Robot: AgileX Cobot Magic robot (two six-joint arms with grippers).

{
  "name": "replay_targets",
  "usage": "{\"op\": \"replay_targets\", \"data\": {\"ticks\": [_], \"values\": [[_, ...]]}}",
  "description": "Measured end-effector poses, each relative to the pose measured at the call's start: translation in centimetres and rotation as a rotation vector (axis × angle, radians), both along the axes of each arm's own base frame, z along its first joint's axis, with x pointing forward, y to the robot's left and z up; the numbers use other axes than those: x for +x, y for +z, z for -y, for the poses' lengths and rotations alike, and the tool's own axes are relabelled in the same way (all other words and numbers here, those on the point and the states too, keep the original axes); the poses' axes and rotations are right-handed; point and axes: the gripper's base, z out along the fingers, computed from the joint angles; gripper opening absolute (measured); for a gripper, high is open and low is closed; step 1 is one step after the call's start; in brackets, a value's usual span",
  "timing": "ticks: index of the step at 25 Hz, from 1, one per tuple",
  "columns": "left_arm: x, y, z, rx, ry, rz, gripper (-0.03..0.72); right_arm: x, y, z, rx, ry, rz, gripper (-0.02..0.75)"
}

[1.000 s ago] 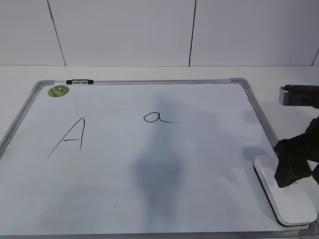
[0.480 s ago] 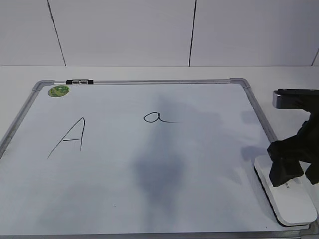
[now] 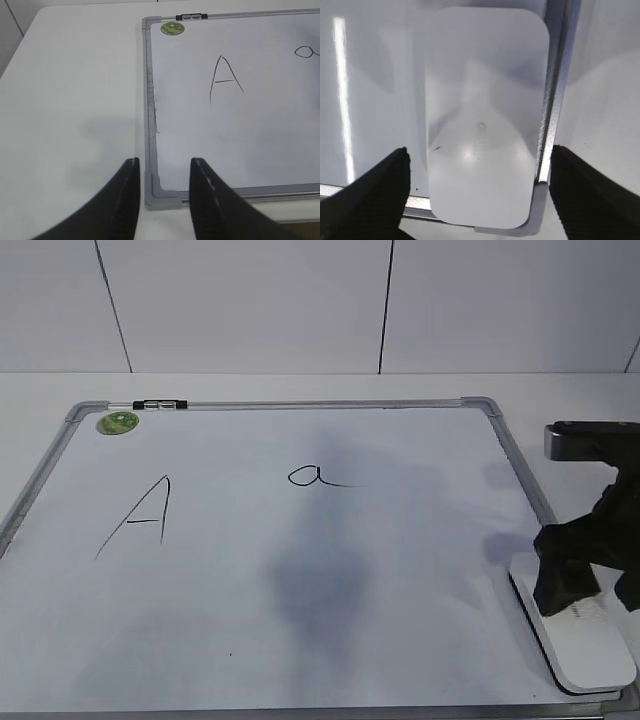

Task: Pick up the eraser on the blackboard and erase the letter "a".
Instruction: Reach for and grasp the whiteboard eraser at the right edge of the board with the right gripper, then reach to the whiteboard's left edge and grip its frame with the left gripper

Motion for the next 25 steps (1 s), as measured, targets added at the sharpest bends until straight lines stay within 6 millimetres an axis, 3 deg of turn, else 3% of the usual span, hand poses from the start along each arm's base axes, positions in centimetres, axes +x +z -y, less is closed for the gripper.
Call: {"op": "replay_targets", "data": {"ticks": [18, 25], "values": [[0.0, 0.0, 0.0, 0.0, 0.0, 0.0, 0.236, 0.6, -0.9, 0.1, -0.022, 0.011, 0.003, 0.673], [0.0, 0.0, 0.0, 0.0, 0.0, 0.0, 0.236, 0.9, -2.1, 0.0, -0.028, 0.009, -0.04, 0.673]]}}
